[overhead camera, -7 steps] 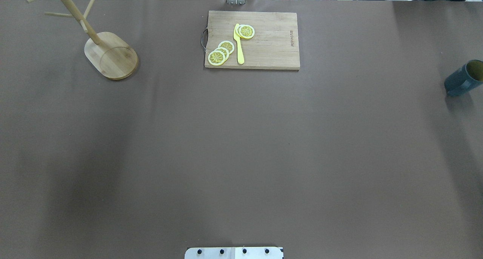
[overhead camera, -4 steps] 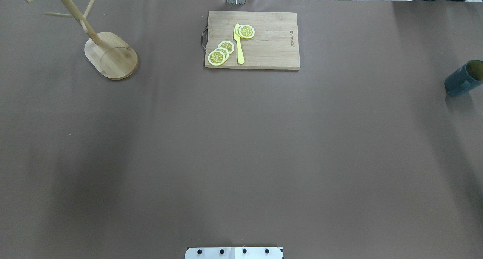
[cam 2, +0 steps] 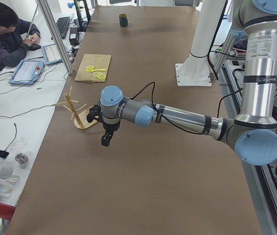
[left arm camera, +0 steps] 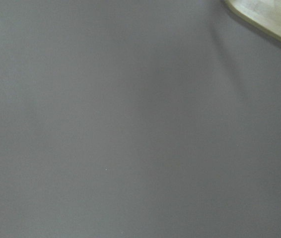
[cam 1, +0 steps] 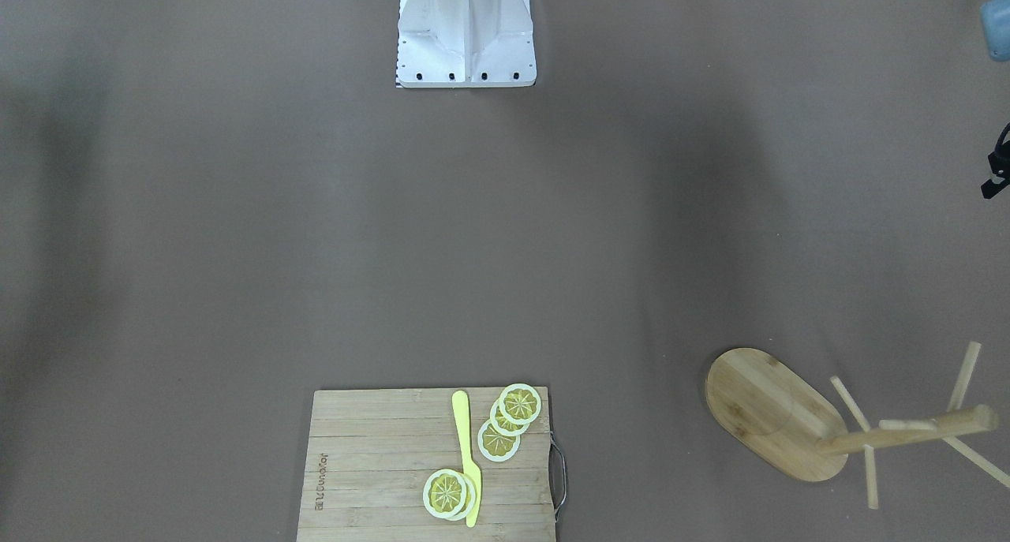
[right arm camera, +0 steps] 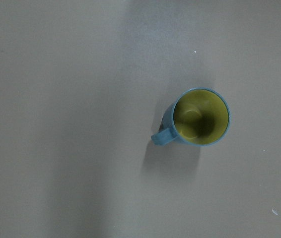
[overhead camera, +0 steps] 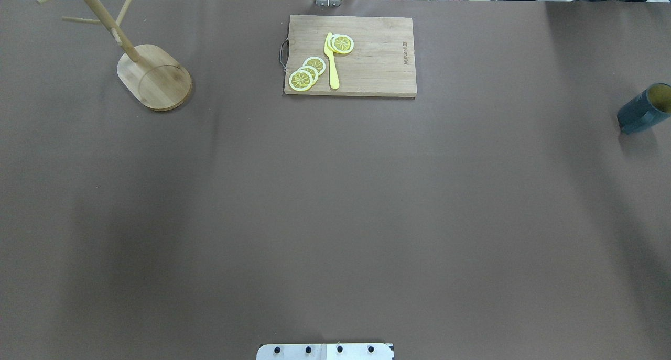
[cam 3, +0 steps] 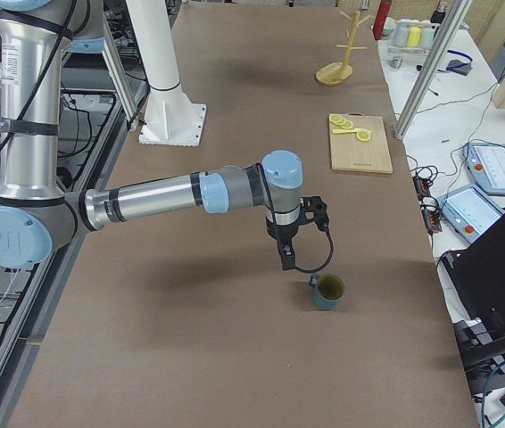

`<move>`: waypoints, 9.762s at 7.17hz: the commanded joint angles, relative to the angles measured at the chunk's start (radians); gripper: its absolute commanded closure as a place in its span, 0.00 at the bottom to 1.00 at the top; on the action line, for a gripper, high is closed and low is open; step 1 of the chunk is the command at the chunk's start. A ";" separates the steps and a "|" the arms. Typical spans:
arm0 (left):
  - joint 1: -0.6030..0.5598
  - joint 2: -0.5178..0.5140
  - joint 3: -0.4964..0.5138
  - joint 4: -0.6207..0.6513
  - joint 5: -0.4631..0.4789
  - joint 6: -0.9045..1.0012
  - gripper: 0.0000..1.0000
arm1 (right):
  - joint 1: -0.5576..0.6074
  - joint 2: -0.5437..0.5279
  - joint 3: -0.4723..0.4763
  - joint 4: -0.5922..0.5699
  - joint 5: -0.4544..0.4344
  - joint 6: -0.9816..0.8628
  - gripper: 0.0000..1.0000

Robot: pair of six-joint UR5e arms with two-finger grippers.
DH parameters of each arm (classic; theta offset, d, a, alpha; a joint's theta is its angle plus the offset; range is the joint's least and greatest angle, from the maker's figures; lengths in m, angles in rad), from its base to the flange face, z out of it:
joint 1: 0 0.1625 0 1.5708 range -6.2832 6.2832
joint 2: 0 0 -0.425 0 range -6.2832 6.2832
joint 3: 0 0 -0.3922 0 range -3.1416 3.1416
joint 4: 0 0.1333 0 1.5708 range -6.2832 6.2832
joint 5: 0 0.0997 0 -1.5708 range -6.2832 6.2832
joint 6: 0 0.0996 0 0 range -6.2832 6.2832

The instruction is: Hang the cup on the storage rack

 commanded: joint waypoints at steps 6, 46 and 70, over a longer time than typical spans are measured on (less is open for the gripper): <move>-0.003 0.021 0.061 -0.346 0.022 0.002 0.01 | -0.046 -0.117 -0.076 0.416 0.040 0.078 0.00; -0.002 0.055 0.089 -0.389 0.021 -0.002 0.01 | -0.302 0.123 -0.858 1.460 -0.175 0.393 0.39; -0.002 0.055 0.092 -0.389 0.021 -0.001 0.01 | -0.126 0.160 -0.719 0.986 0.017 -0.071 0.50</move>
